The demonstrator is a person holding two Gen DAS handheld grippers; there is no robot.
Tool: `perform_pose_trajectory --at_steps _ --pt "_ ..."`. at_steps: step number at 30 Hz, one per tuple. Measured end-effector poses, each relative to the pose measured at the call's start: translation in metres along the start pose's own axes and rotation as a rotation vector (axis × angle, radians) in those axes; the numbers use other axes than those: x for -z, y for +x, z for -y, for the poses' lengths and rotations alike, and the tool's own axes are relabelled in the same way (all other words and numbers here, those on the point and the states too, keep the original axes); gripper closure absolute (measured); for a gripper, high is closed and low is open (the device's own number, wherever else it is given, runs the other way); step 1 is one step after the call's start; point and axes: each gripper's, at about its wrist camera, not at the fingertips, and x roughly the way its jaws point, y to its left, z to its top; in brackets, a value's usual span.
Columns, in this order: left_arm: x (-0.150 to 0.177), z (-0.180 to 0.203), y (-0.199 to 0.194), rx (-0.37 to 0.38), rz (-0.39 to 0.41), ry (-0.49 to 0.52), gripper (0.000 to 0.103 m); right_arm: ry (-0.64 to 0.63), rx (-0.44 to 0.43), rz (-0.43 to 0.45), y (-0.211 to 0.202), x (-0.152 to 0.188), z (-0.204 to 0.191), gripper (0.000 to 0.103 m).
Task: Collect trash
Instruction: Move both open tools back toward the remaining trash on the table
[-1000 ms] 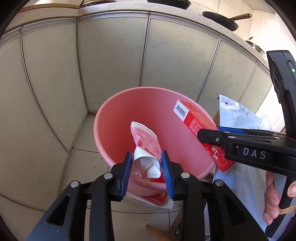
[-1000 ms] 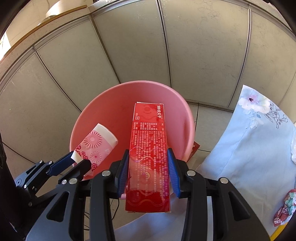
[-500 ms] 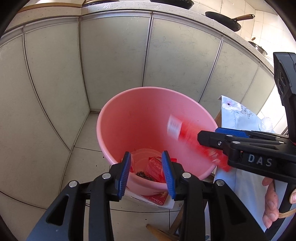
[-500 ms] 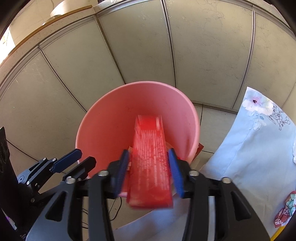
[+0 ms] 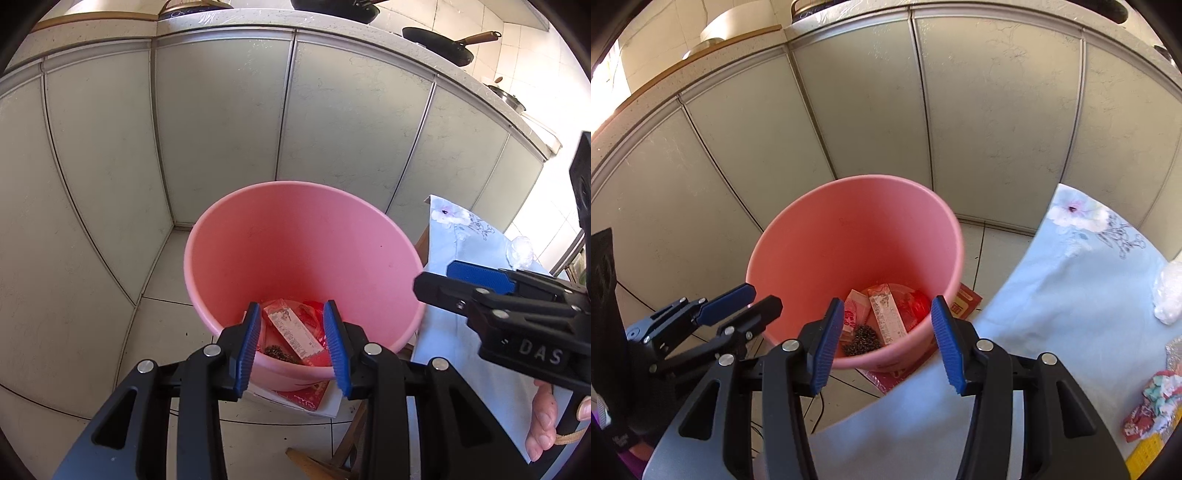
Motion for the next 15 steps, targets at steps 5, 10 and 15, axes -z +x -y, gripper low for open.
perform_pose_trajectory --at_steps 5,10,15 --pt "-0.003 0.011 -0.003 0.017 0.000 0.016 0.069 0.011 0.019 0.028 -0.016 0.008 0.009 0.053" --pt "-0.006 0.030 -0.011 0.045 0.017 0.060 0.069 0.046 0.037 0.062 -0.040 0.018 0.022 0.053" --pt "-0.008 0.055 -0.016 0.089 0.023 0.105 0.069 0.084 0.067 0.095 -0.067 0.030 0.041 0.053"
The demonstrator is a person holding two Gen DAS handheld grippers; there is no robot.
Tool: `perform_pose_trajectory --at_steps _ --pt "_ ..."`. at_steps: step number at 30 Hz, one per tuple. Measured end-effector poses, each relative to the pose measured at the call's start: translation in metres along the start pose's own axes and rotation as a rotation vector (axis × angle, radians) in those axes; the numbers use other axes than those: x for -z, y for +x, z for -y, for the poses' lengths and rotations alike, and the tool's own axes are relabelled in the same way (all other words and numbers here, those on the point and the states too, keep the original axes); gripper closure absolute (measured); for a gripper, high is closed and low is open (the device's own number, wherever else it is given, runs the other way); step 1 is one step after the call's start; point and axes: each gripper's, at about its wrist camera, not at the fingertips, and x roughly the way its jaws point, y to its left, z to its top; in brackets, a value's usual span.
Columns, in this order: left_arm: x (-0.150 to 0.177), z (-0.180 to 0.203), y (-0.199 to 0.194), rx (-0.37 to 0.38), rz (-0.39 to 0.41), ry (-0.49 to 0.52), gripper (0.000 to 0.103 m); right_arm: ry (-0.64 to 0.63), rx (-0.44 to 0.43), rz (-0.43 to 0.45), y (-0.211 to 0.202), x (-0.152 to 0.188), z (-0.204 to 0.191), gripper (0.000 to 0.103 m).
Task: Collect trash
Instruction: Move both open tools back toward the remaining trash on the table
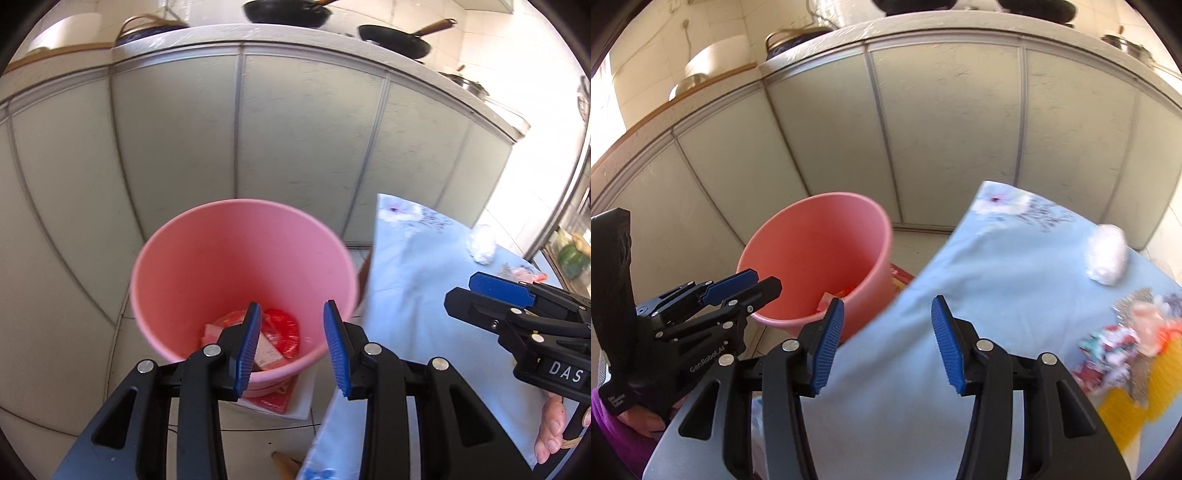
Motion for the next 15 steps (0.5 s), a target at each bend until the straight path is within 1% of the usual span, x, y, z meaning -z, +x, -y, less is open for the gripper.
perform_pose_trajectory --at_steps 7,12,15 --pt "-0.005 0.045 -0.003 0.091 0.001 0.078 0.069 0.061 0.076 0.049 -0.041 0.021 0.040 0.053" --pt "-0.006 0.083 0.000 0.161 -0.016 0.133 0.069 0.113 0.148 0.072 -0.065 0.037 0.072 0.053" --pt "-0.006 0.109 0.001 0.204 -0.019 0.183 0.069 0.161 0.186 0.086 -0.078 0.048 0.093 0.053"
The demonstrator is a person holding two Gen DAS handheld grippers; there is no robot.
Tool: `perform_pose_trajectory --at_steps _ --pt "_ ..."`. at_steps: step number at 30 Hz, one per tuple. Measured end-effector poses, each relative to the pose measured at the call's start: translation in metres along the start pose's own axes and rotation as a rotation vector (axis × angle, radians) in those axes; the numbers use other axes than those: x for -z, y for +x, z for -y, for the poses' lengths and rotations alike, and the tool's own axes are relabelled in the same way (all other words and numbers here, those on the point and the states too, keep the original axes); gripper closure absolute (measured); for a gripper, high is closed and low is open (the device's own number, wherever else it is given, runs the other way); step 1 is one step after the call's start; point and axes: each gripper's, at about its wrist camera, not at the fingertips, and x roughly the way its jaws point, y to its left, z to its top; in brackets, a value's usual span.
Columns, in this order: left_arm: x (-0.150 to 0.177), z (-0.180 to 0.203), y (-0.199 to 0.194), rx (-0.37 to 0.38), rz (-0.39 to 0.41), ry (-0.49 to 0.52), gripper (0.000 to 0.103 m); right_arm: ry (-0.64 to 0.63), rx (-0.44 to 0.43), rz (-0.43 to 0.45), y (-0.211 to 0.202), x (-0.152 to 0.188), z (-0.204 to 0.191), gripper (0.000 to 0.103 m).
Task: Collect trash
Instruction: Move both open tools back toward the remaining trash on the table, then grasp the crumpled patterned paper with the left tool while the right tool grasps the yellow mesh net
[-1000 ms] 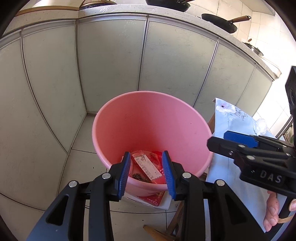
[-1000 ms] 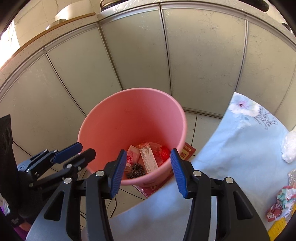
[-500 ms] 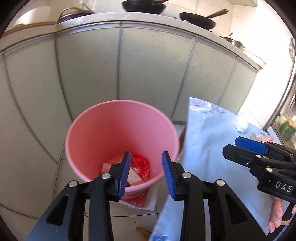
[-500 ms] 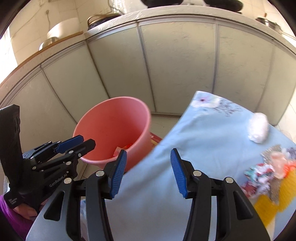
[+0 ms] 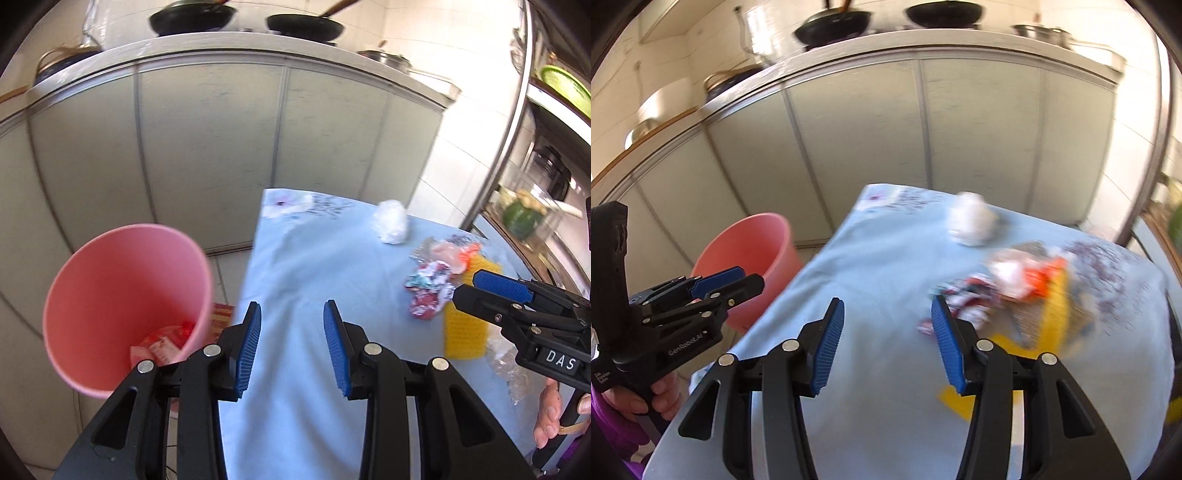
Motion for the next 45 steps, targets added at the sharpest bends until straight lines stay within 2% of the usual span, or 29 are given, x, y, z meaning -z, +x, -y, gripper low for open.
perform_pose_trajectory --at_steps 8,16,21,25,29,36,37,41,42,45 --pt "-0.012 0.058 0.022 0.141 -0.037 0.099 0.069 0.119 0.080 0.027 -0.021 0.014 0.062 0.053" --pt "-0.023 0.103 0.057 0.241 -0.109 0.121 0.069 0.180 0.103 0.018 -0.017 0.021 0.093 0.053" --pt "-0.028 0.117 0.080 0.259 -0.145 0.113 0.069 0.177 0.097 0.012 -0.009 0.018 0.095 0.053" --pt "-0.028 0.123 0.097 0.246 -0.171 0.115 0.069 0.173 0.102 0.002 0.001 0.016 0.096 0.053" --pt "-0.025 0.120 0.102 0.238 -0.167 0.106 0.069 0.178 0.114 -0.009 0.010 0.015 0.099 0.053" --pt "-0.017 0.113 0.103 0.248 -0.170 0.101 0.083 0.203 0.130 -0.015 0.019 0.018 0.106 0.054" --pt "-0.017 0.112 0.102 0.248 -0.165 0.100 0.085 0.206 0.132 -0.011 0.018 0.019 0.106 0.056" --pt "-0.015 0.110 0.096 0.243 -0.148 0.105 0.089 0.215 0.135 -0.014 0.018 0.021 0.109 0.082" --pt "-0.015 0.110 0.095 0.239 -0.145 0.109 0.103 0.216 0.130 -0.017 0.018 0.022 0.110 0.089" --pt "-0.015 0.106 0.091 0.237 -0.140 0.105 0.103 0.218 0.129 0.000 0.012 0.023 0.109 0.093"
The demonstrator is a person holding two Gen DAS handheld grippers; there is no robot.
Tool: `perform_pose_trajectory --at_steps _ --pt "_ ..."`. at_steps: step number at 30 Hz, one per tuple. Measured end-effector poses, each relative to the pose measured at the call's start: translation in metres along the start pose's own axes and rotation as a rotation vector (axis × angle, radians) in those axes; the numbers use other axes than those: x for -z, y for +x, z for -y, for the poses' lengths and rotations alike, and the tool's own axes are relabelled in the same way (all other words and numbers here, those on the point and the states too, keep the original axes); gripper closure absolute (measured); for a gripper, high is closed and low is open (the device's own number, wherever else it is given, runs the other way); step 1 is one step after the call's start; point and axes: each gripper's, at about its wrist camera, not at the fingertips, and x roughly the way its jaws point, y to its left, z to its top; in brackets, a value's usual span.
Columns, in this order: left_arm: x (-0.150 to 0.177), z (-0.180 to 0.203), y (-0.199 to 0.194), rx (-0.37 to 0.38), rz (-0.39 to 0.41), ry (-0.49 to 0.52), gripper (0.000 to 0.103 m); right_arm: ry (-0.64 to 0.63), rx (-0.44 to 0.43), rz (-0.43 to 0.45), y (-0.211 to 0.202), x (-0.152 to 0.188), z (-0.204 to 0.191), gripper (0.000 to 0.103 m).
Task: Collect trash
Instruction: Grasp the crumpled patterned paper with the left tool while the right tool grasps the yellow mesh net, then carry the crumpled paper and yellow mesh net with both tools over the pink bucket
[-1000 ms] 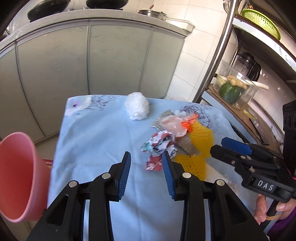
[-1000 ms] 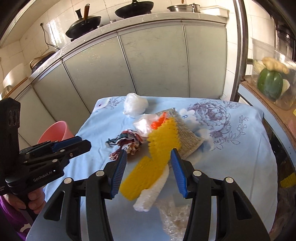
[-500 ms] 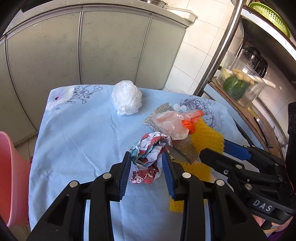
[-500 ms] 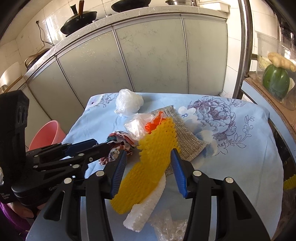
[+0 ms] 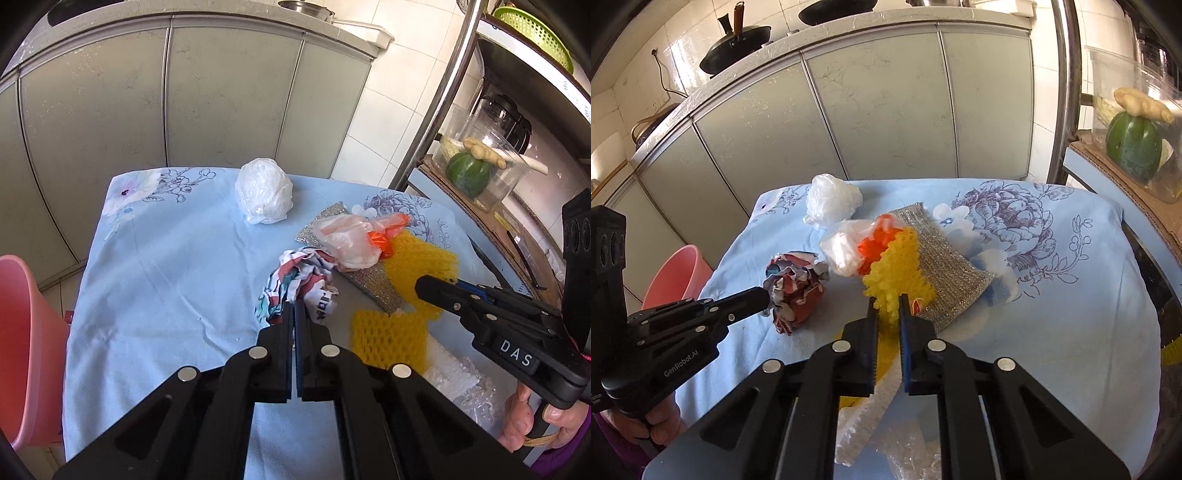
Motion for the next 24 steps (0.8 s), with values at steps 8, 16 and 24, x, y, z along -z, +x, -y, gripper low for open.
perform_pose_trajectory --at_steps 8,16,24 --pt "0.004 -0.008 -0.026 0.010 0.041 -0.022 0.103 -0.010 -0.007 0.070 -0.026 -0.002 -0.004 0.093" --pt "0.006 -0.014 -0.063 0.023 0.114 -0.045 0.103 -0.029 -0.029 0.121 -0.052 -0.008 -0.016 0.093" --pt "0.014 -0.034 -0.097 -0.017 0.179 -0.081 0.103 -0.090 -0.086 0.136 -0.059 -0.013 -0.048 0.093"
